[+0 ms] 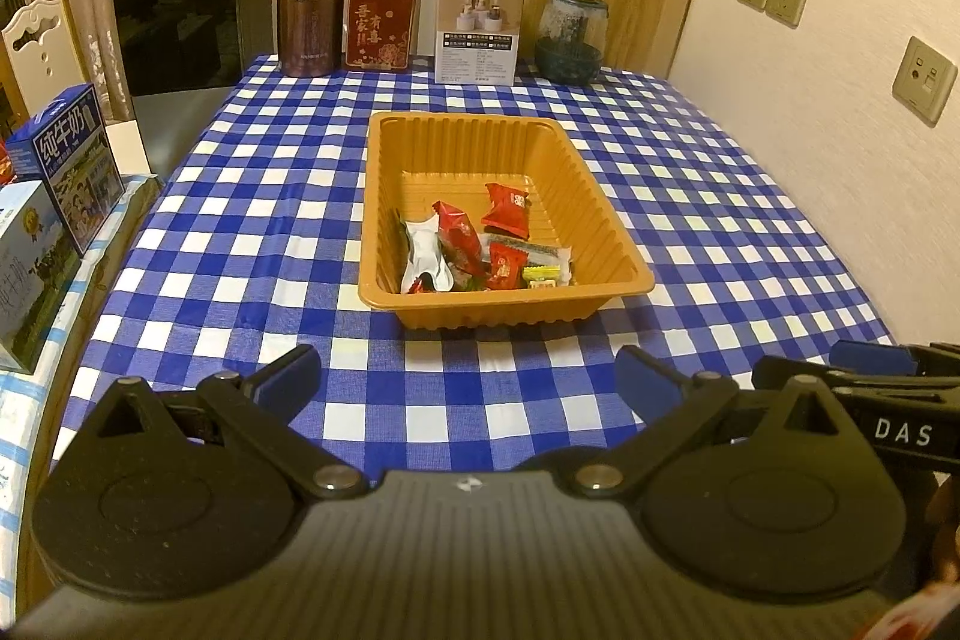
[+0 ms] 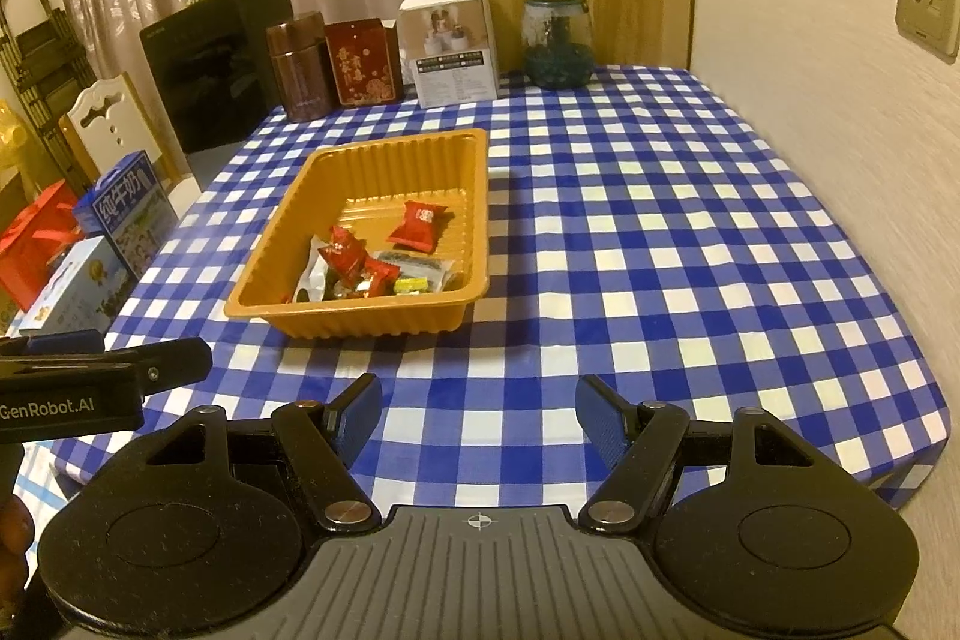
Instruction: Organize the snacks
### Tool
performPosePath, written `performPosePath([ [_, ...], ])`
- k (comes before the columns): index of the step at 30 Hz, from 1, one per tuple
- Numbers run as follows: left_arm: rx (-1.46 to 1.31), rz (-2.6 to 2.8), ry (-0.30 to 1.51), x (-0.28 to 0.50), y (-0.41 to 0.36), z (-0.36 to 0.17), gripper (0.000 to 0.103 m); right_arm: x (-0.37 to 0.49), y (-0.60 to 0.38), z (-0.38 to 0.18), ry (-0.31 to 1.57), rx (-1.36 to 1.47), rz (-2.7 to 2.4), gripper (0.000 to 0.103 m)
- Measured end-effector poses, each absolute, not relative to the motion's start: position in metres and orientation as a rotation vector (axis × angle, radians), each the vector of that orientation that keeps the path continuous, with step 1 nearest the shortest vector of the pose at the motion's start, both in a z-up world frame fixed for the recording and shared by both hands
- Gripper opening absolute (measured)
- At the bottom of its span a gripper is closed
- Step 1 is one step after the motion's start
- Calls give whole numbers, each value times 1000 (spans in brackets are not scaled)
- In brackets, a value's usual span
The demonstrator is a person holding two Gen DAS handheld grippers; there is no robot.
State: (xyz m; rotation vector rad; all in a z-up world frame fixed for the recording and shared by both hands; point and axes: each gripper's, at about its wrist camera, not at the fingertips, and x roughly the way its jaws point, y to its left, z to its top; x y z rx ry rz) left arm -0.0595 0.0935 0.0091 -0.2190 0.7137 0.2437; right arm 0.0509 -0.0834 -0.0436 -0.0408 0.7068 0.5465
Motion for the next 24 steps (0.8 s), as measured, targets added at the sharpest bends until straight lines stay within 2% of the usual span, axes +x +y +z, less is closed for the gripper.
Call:
performPosePath([
  [24,-205,239,721,-57,92,8,103,51,-83,-45,709,-37,544,71],
])
